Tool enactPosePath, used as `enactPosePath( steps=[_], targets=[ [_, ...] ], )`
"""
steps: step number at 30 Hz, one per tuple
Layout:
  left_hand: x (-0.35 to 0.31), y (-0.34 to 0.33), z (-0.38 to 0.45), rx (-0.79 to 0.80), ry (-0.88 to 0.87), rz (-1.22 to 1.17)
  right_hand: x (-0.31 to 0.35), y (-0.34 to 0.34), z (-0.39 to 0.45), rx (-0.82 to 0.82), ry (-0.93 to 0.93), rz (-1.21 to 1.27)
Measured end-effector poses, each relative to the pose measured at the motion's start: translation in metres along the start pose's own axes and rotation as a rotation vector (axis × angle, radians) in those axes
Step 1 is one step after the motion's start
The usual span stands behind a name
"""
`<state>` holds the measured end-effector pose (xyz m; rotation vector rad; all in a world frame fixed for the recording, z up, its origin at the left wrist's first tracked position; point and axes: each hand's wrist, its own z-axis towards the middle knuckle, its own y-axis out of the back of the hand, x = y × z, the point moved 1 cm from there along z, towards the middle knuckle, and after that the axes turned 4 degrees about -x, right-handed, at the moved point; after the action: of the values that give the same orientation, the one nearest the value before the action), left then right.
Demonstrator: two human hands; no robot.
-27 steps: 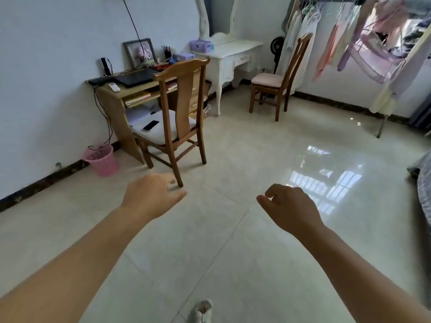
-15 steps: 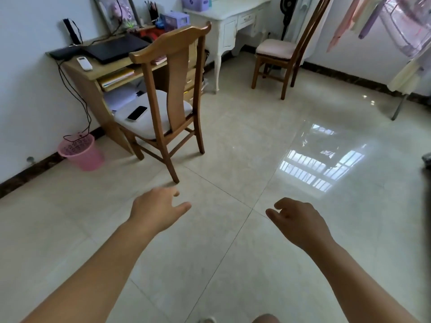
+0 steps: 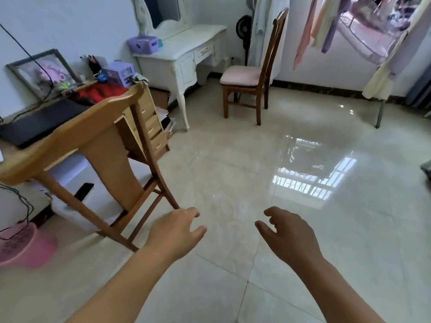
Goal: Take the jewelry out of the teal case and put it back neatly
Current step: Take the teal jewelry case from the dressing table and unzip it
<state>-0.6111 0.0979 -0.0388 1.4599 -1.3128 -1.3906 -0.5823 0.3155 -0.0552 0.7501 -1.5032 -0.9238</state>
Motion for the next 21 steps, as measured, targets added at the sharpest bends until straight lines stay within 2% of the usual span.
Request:
enactPosePath(
  steps=[3,8,13,17,21],
  targets=[
    [0.008,0.013,0.066,0.009,0.031,-0.016,0.015,0.004,0.079,0.036,0.081,-0.008],
    [0.053,0.015,0.166,0.015,0.266,-0.095,0.040,-0.013,0.208,0.134,0.219,-0.034],
    [0.089,0.030,0.301,0.005,0.415,-0.133,0.061,-0.027,0.368,0.153,0.253,-0.054],
    [0.076,0.058,0.431,0.002,0.384,-0.125,0.062,-0.005,0.486,0.119,0.214,-0.059],
    [0.023,0.081,0.566,0.018,0.207,-0.128,0.035,0.021,0.586,0.053,0.116,-0.046]
  ],
)
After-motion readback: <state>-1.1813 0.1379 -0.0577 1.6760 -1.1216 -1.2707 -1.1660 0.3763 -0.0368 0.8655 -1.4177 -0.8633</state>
